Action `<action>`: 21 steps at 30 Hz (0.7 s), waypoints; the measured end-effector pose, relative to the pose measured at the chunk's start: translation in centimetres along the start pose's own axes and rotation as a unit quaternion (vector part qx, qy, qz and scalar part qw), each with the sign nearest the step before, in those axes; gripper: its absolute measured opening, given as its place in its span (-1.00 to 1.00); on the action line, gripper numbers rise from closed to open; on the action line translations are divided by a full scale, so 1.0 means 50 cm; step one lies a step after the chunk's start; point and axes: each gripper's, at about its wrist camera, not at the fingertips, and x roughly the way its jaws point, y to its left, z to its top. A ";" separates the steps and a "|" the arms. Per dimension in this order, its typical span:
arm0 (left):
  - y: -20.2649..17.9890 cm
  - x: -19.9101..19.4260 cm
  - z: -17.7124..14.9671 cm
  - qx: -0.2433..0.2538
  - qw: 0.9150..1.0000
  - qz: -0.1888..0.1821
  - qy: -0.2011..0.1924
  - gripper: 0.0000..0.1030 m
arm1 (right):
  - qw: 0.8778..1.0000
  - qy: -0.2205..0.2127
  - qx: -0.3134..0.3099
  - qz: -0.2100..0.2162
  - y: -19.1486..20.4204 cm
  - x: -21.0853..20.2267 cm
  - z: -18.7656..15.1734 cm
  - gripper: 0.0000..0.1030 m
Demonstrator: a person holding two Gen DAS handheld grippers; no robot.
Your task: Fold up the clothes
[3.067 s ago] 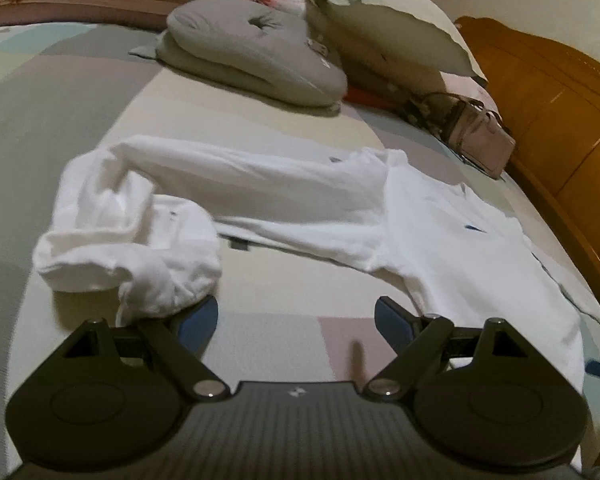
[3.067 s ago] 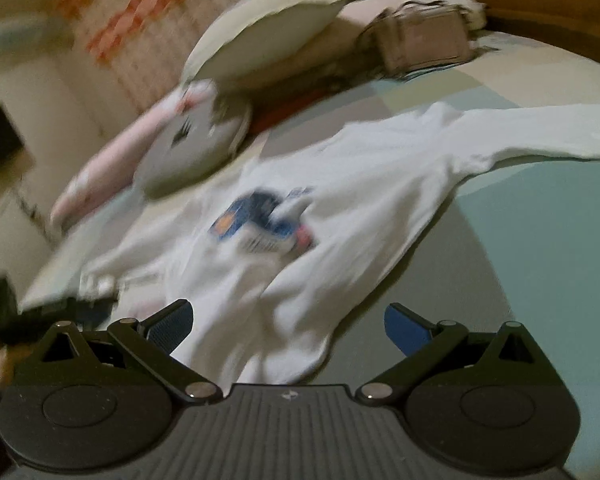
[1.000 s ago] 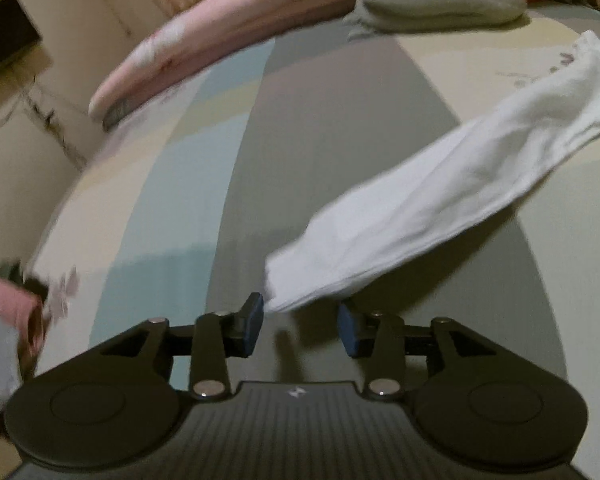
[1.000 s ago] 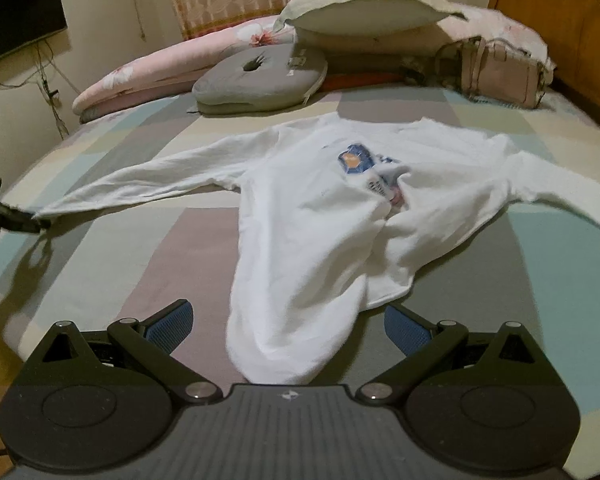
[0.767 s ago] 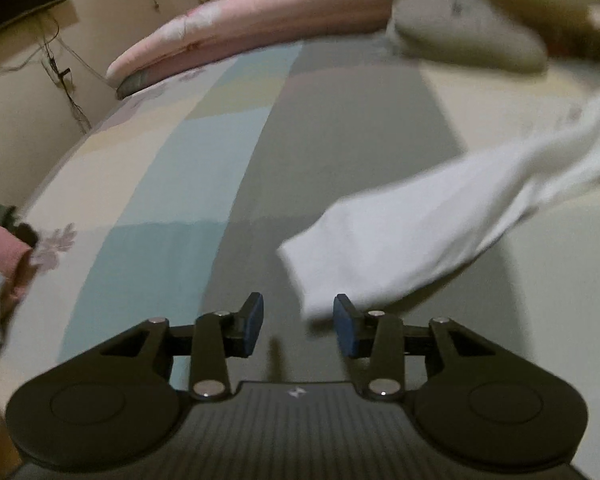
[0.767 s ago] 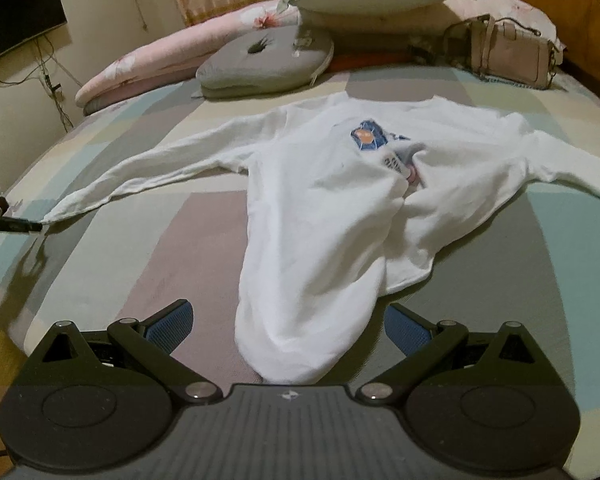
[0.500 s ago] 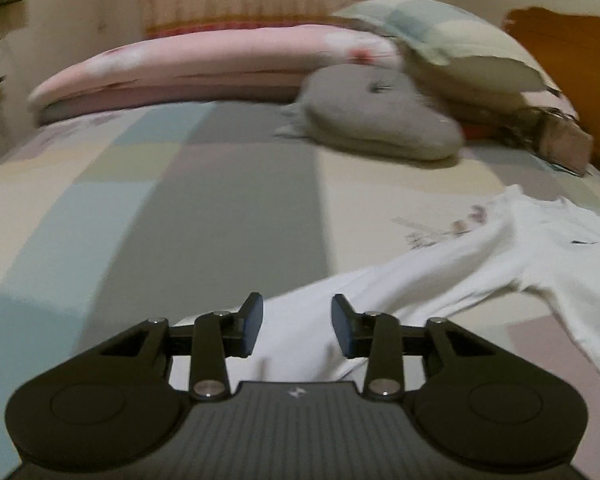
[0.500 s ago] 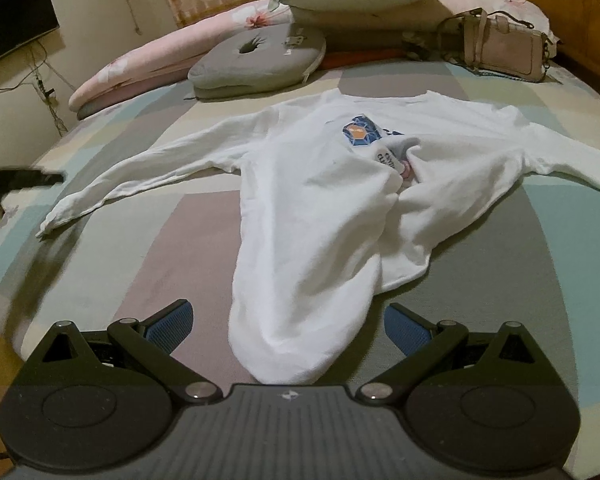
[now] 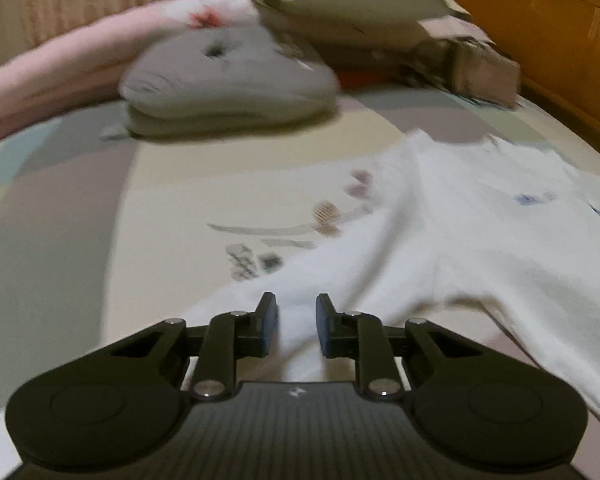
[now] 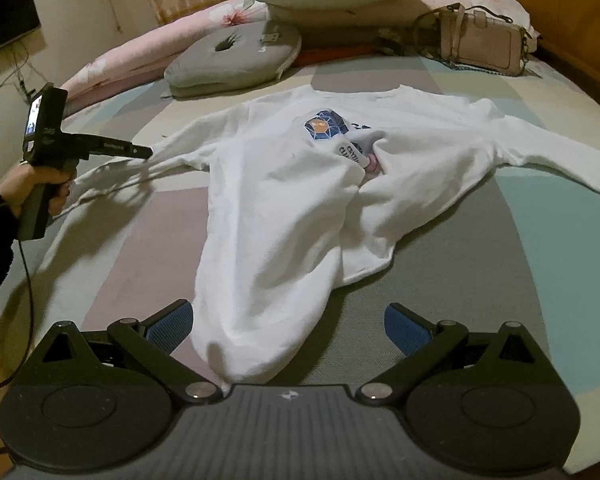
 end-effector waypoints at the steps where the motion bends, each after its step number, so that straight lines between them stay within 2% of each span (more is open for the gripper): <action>1: -0.008 -0.005 -0.010 0.008 1.000 -0.010 0.004 -0.61 | 1.000 0.000 -0.003 -0.003 -0.002 0.003 0.000 1.00; 7: -0.017 -0.039 0.014 0.015 0.999 -0.028 -0.022 -0.61 | 1.000 -0.001 0.001 -0.031 -0.036 0.047 0.006 1.00; 11: -0.018 -0.063 0.040 0.016 0.998 -0.034 -0.045 -0.58 | 0.999 0.028 0.017 -0.043 -0.064 0.091 -0.004 1.00; 13: -0.010 -0.058 0.070 0.009 0.998 -0.022 -0.054 -0.59 | 0.999 0.018 0.014 -0.044 -0.068 0.095 -0.014 1.00; 19: -0.039 -0.003 0.075 0.027 0.999 -0.035 -0.026 -0.59 | 0.997 0.038 0.000 -0.061 -0.058 0.096 -0.006 1.00; 21: -0.049 0.016 0.077 0.033 0.999 -0.039 -0.017 -0.59 | 0.998 0.041 0.002 -0.054 -0.053 0.085 0.000 1.00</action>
